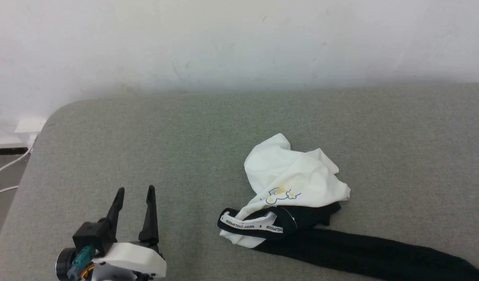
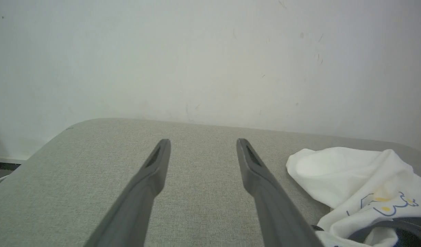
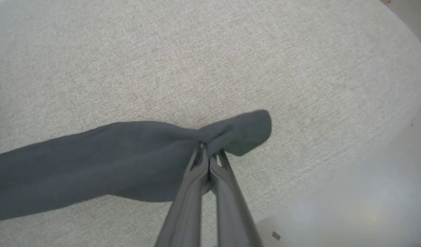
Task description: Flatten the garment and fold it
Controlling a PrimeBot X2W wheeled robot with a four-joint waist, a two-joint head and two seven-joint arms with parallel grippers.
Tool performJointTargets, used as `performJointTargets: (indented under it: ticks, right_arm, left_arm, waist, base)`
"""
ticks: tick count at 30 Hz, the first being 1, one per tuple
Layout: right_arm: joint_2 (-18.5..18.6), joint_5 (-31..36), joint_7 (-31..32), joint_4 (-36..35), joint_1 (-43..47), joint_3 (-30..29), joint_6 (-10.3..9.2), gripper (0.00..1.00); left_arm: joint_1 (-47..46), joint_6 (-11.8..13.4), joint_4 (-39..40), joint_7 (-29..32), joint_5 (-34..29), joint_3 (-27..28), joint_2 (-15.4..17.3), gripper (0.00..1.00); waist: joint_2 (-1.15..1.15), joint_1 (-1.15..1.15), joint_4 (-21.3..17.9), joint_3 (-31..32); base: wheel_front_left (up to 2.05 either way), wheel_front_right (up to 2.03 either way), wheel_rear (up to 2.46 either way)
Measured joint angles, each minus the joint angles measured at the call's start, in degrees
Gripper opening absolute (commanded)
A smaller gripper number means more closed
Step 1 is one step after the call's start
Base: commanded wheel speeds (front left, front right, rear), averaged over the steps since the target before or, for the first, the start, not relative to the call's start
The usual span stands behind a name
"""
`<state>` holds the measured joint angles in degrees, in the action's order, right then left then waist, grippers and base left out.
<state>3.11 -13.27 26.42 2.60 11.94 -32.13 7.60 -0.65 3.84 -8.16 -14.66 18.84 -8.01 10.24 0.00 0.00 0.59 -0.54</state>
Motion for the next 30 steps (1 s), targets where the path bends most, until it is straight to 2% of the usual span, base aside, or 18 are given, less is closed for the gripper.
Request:
performJointTargets:
  ticks: [1,7,8,9,12,21,25,30]
  right_arm:
    - [0.0,-0.5,-1.6,1.5,0.1,0.7,0.00,1.00]
    - [-0.1,-3.0,-14.1,4.1,-1.2,6.2,-0.01,1.00]
    - [-0.1,-2.9,-16.6,3.5,-2.1,8.7,-0.01,1.00]
    - [-0.1,-2.9,-16.6,3.5,-2.1,8.7,-0.01,1.00]
    - [0.0,-2.7,-17.4,2.0,-3.7,14.2,-0.04,1.00]
    - [0.9,-1.9,-6.3,-0.7,-11.2,32.1,-0.05,1.00]
    - [3.5,-4.0,-0.1,3.1,-17.0,37.6,-0.05,1.00]
    - [6.0,-6.0,4.2,9.8,-22.8,40.8,-0.05,1.00]
  left_arm:
    - [0.2,0.1,-0.1,0.0,0.0,0.0,0.0,1.00]
    - [0.9,0.5,-0.7,0.0,0.8,0.1,0.0,1.00]
    - [1.4,0.6,-0.8,0.0,0.9,0.0,0.0,1.00]
    - [1.4,0.6,-0.8,0.0,0.9,0.0,0.0,1.00]
    - [1.8,0.8,-0.8,0.0,0.9,-0.1,-0.1,1.00]
    - [1.8,1.0,-0.4,0.0,1.4,-0.6,-0.1,1.00]
    - [1.6,1.0,-0.2,0.0,1.4,-1.0,-0.4,1.00]
    - [0.9,1.0,-0.4,0.0,1.4,-1.4,-0.8,1.00]
  waist:
    - [0.00,0.00,0.0,0.1]
    - [0.00,0.00,0.4,1.0]
    - [0.00,0.00,0.6,1.5]
    - [0.00,0.00,0.6,1.5]
    - [0.00,0.00,1.0,2.1]
    - [0.00,0.00,2.7,2.4]
    - [0.00,0.01,3.5,1.5]
    - [0.00,0.01,5.0,0.1]
  base:
    - [0.00,0.00,0.00]
    - [0.00,0.00,0.00]
    - [0.00,0.00,0.00]
    - [0.00,0.00,0.00]
    - [0.00,0.00,0.00]
    - [0.00,0.00,0.00]
    - [0.00,0.00,0.00]
    - [0.00,0.00,0.00]
